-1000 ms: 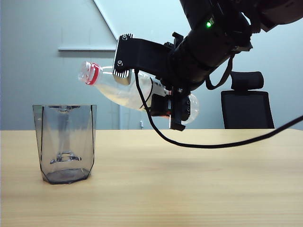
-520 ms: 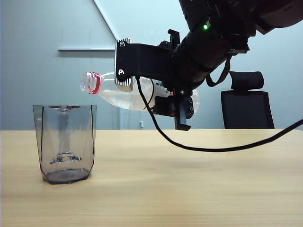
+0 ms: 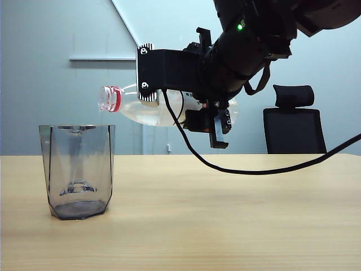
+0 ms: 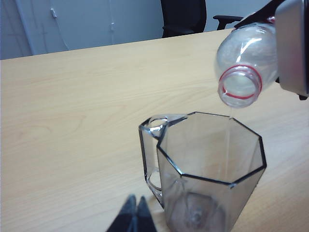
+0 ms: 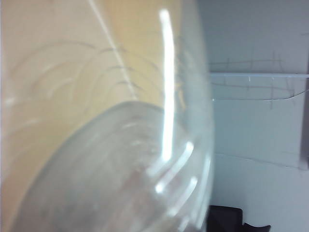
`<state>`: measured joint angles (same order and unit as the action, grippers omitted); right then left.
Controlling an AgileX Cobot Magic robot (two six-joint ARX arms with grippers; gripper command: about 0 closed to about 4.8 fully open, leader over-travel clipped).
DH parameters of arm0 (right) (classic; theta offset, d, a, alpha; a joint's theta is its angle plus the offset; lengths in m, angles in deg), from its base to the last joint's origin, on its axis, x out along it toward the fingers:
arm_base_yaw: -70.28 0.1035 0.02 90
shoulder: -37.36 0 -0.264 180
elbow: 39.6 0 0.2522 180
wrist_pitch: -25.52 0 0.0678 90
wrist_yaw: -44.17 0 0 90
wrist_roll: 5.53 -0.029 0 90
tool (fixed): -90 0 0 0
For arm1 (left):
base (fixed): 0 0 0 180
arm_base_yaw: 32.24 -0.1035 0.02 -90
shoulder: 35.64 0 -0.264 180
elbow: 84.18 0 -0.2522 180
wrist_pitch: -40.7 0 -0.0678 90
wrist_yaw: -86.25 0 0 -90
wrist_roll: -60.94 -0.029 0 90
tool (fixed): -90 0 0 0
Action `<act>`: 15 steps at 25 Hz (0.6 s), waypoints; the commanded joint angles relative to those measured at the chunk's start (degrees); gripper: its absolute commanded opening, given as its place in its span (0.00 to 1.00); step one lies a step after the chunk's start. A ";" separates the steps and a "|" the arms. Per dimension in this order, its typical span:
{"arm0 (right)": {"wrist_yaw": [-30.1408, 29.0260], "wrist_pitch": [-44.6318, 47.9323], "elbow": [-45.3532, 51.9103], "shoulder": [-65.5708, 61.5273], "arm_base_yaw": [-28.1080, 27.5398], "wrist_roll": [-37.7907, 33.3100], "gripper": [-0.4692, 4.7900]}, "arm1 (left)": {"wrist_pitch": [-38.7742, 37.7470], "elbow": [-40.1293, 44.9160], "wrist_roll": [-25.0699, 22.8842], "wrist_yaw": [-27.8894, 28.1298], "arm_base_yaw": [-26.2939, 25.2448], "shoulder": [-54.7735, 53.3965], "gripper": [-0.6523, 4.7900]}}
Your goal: Pick up the mineral water bottle on the table and pour water into the mug until it's half full.
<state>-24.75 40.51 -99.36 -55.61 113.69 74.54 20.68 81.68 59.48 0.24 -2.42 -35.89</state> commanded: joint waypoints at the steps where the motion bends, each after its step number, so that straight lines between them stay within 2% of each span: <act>1: 1.11 3.23 -0.68 0.52 0.11 1.49 0.65 | 0.55 -0.13 0.17 -0.17 0.02 -0.09 0.12; 15: 1.31 3.23 -0.68 0.50 0.11 2.54 0.65 | 0.55 -0.13 0.17 -0.17 0.02 -0.09 0.12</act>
<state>-23.75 40.56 -99.38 -55.61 113.72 77.08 20.68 81.68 59.48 0.24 -2.42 -35.89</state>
